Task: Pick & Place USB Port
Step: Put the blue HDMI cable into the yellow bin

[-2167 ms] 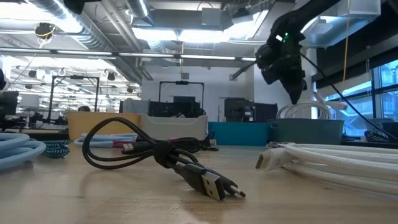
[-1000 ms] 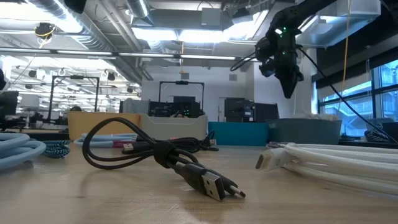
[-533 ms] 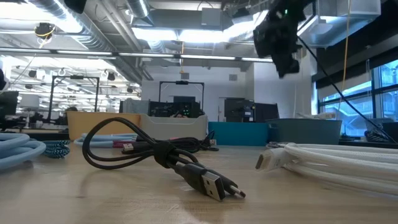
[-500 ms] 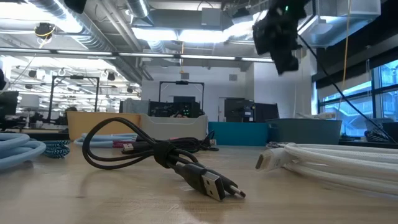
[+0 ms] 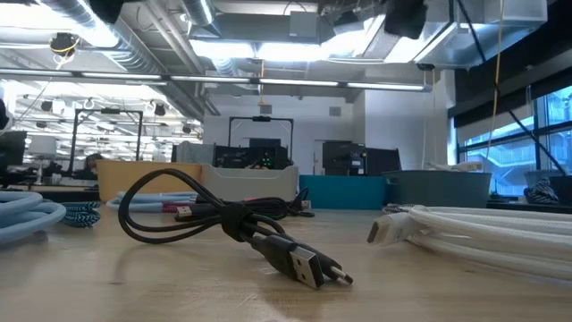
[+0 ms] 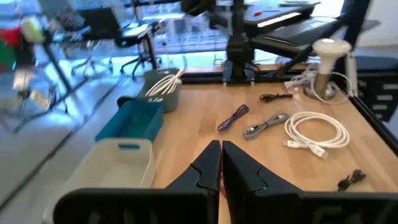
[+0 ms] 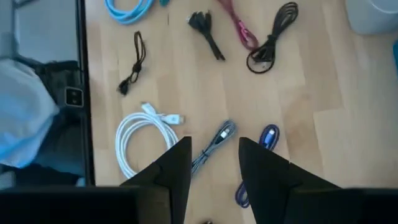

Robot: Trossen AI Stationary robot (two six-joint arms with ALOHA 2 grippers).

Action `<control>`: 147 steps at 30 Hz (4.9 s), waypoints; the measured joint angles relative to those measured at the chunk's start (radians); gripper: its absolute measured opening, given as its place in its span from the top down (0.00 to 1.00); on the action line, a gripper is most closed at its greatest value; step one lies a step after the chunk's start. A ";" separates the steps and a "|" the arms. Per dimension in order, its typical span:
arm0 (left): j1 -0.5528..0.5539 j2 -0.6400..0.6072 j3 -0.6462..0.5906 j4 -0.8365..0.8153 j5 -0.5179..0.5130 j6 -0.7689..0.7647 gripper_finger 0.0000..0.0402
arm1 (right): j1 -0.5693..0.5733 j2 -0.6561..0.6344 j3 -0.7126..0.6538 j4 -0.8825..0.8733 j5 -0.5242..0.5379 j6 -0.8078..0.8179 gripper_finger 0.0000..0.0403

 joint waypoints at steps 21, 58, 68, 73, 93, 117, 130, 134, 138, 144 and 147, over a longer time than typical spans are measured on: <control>0.000 0.502 0.000 -0.241 -0.038 -0.130 0.48 | 0.150 -0.011 -0.001 -0.001 0.374 0.115 0.66; 0.100 1.059 0.030 -0.072 0.247 -0.053 0.93 | 0.149 -0.011 -0.001 0.027 0.542 0.059 0.66; 0.199 0.737 0.150 -0.220 0.317 0.032 0.93 | 0.149 -0.011 -0.001 -0.038 0.618 0.216 0.66; 0.180 0.543 0.174 -0.304 0.087 0.120 0.93 | 0.148 -0.011 -0.001 0.046 0.817 0.150 0.66; 0.341 0.430 0.238 -0.405 -0.326 0.157 0.93 | 0.147 -0.011 -0.001 0.124 0.867 0.106 0.66; 0.645 0.696 0.183 -0.323 -0.082 0.258 0.93 | 0.147 -0.011 -0.001 0.124 0.867 0.059 0.66; 0.644 0.700 0.013 -0.134 -0.075 0.260 0.93 | 0.147 -0.011 -0.001 0.127 0.867 0.062 0.66; 0.644 0.700 -0.038 -0.077 -0.059 0.258 0.93 | 0.147 -0.011 -0.001 0.129 0.867 0.062 0.66; 0.644 0.709 -0.081 -0.008 -0.068 0.259 0.93 | 0.147 -0.011 -0.001 0.132 0.867 0.062 0.66; 0.644 0.771 -0.114 0.054 -0.138 0.293 0.93 | 0.147 -0.011 -0.001 0.132 0.867 0.062 0.66; 0.644 0.828 -0.114 0.075 -0.127 0.294 0.93 | 0.147 -0.011 -0.001 0.132 0.867 0.062 0.66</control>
